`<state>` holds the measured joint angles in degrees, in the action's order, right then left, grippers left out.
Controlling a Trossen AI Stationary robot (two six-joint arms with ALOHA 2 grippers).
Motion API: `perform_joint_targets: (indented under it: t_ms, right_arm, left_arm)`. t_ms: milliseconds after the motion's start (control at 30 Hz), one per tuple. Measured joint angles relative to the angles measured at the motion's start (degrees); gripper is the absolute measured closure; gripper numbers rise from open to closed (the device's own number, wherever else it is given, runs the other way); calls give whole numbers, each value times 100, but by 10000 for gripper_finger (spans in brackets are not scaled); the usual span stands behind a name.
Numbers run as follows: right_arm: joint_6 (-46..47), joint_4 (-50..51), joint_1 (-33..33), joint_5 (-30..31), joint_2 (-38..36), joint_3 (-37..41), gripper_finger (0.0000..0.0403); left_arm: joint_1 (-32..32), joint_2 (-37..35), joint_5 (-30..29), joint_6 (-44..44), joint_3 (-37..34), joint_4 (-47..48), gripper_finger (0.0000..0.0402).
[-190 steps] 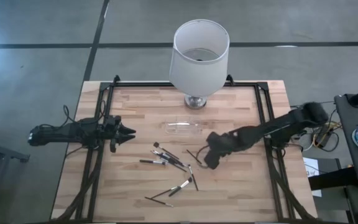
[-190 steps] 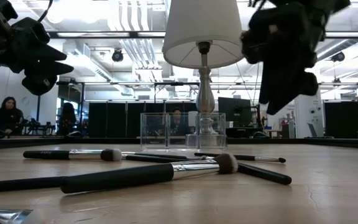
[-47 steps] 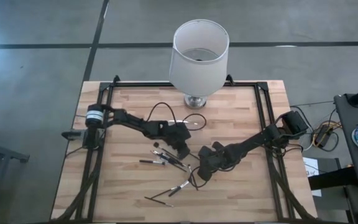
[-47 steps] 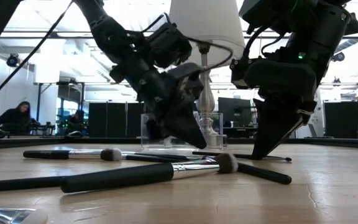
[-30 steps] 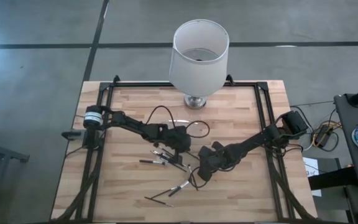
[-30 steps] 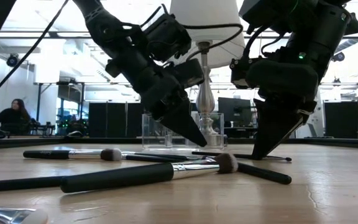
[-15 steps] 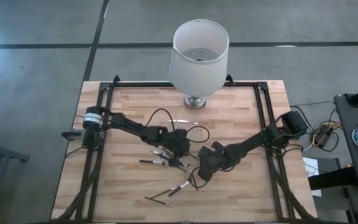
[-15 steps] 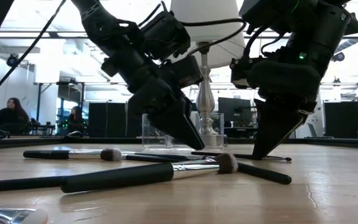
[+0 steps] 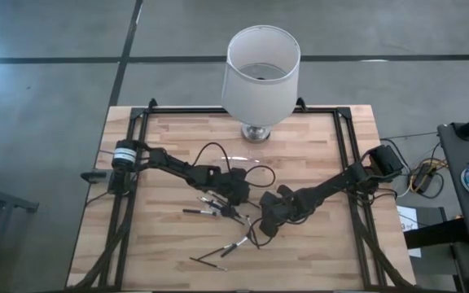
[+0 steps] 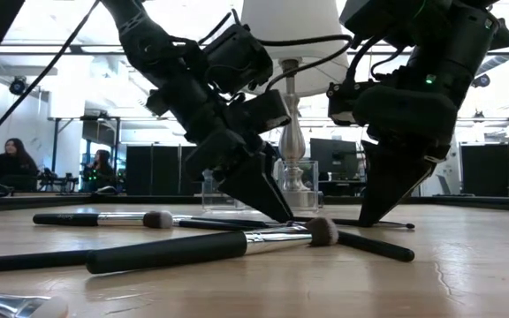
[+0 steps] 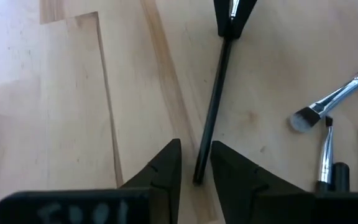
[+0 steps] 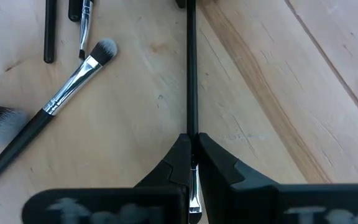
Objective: Put items in baskets/containers
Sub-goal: Put the eyeshadow brush into the transparent organizer
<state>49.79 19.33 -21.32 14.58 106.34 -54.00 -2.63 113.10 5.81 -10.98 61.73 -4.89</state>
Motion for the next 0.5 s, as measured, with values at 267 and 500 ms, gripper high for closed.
perform_joint_targets:
  t_ms: [267,500]
  right_arm:
    - [-103,49,-9,185,-103,-24,390]
    - [-115,158,-4,287,-281,-15,390]
  left_arm:
    - [-41,11,82,-256,0,100,384]
    - [-48,17,83,-262,0,165,398]
